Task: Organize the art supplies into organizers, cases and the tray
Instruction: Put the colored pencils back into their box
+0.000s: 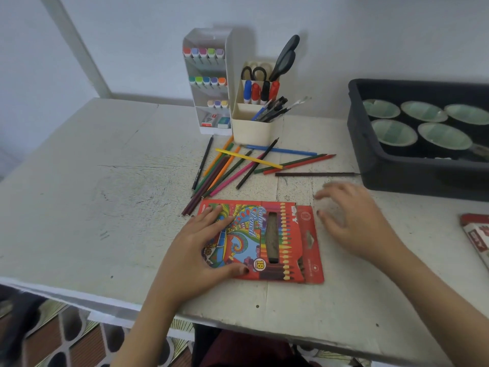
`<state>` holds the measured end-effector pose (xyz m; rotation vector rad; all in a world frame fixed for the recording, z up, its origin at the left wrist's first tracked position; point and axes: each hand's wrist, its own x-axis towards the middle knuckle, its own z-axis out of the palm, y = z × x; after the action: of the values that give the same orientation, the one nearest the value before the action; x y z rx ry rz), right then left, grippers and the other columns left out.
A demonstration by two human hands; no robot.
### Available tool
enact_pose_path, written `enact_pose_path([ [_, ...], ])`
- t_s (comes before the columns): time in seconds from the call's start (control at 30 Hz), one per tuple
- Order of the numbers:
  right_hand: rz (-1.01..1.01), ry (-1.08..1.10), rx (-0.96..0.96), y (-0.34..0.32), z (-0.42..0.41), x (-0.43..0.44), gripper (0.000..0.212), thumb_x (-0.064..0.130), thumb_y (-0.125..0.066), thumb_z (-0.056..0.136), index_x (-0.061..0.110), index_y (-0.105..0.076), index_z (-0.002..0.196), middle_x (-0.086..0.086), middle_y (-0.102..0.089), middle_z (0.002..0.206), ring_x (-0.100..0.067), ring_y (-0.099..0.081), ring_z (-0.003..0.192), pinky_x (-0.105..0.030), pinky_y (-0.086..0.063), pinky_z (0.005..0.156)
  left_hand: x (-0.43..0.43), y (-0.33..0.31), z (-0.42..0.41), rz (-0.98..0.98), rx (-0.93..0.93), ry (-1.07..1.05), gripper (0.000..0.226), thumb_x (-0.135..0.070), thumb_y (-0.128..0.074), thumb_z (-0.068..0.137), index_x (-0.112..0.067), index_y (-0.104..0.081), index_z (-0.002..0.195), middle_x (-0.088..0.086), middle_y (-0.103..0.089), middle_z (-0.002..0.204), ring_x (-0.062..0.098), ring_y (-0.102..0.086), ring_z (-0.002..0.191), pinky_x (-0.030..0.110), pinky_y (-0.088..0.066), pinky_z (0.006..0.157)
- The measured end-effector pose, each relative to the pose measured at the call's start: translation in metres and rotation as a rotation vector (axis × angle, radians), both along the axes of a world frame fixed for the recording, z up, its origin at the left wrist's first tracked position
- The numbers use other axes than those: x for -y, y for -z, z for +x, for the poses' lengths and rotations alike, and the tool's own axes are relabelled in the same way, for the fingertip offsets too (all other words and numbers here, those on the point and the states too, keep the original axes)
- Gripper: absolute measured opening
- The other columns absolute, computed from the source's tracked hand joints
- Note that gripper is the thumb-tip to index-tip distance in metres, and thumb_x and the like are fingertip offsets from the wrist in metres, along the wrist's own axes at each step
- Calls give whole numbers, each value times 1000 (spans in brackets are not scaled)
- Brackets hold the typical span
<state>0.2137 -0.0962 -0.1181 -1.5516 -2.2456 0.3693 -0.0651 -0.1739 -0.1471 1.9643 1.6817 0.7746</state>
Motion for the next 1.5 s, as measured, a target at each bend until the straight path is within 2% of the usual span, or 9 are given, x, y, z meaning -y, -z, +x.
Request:
enact_pose_path([
  [0.1, 87, 100, 198, 6, 1, -34, 45, 15, -48, 93, 9, -44, 137, -8, -45, 141, -23, -38, 131, -35, -27, 109, 1, 0, 0, -4, 2, -3, 90, -78, -63, 54, -44, -43, 135, -30, -25, 144, -22, -10, 132, 18, -14, 109],
  [0.17, 82, 129, 287, 12, 1, -48, 46, 14, -43, 95, 6, -39, 140, -10, -45, 142, -24, -38, 131, -36, -28, 110, 1, 0, -1, -9, 4, -2, 88, -78, -63, 54, -47, -42, 134, -31, -25, 144, -22, -10, 132, 15, -13, 107],
  [0.4, 218, 102, 197, 14, -2, -43, 16, 19, -59, 90, 10, -68, 98, -3, -63, 92, -20, -52, 89, -29, -34, 79, 0, 0, -2, -7, 2, -5, 89, -79, -63, 54, -47, -41, 134, -31, -24, 144, -21, -10, 133, 20, -15, 109],
  [0.67, 128, 123, 19, 16, 9, 16, 5, 14, -59, 88, 15, -61, 93, 3, -58, 87, -11, -51, 74, -18, -40, 64, 0, 0, -2, -7, 5, 6, 86, -80, -61, 53, -50, -39, 131, -32, -25, 143, -24, -9, 131, 9, -10, 105],
  [0.83, 103, 194, -40, 19, 25, 46, 10, 4, -64, 83, 13, -62, 87, 5, -52, 82, -5, -49, 68, -10, -34, 58, -2, 2, -3, 3, 7, 7, 87, -80, -61, 54, -49, -41, 132, -30, -26, 144, -21, -11, 133, 13, -12, 106],
  [1.0, 57, 116, -57, 19, 32, 56, 14, 2, -67, 81, 15, -66, 87, 8, -55, 83, -5, -53, 72, -13, -38, 63, -2, 2, -3, 8, 7, 13, 86, -79, -62, 54, -50, -39, 131, -32, -25, 143, -23, -10, 132, 10, -11, 105],
  [1.1, 53, -4, -22, 24, 34, 51, 17, 7, -68, 82, 22, -69, 90, 15, -52, 86, -16, -55, 76, -25, -43, 69, -1, 1, -2, 5, 5, 17, 85, -80, -61, 54, -51, -38, 131, -31, -25, 144, -24, -9, 131, 11, -11, 105],
  [1.3, 172, -83, 31, 24, 18, 43, 15, 20, -55, 82, 26, -68, 88, 12, -54, 84, -10, -52, 72, -31, -33, 77, 1, 1, -3, -7, 6, 8, 87, -80, -61, 54, -50, -39, 133, -31, -24, 145, -22, -9, 132, 10, -10, 105],
  [1.5, 159, -113, 92, 23, 20, 41, 14, 20, -62, 85, 32, -68, 90, 14, -55, 86, -11, -53, 71, -17, -29, 75, 2, 1, -3, -8, -3, 5, 88, -80, -60, 54, -50, -37, 133, -33, -21, 144, -26, -6, 129, 14, -11, 106],
])
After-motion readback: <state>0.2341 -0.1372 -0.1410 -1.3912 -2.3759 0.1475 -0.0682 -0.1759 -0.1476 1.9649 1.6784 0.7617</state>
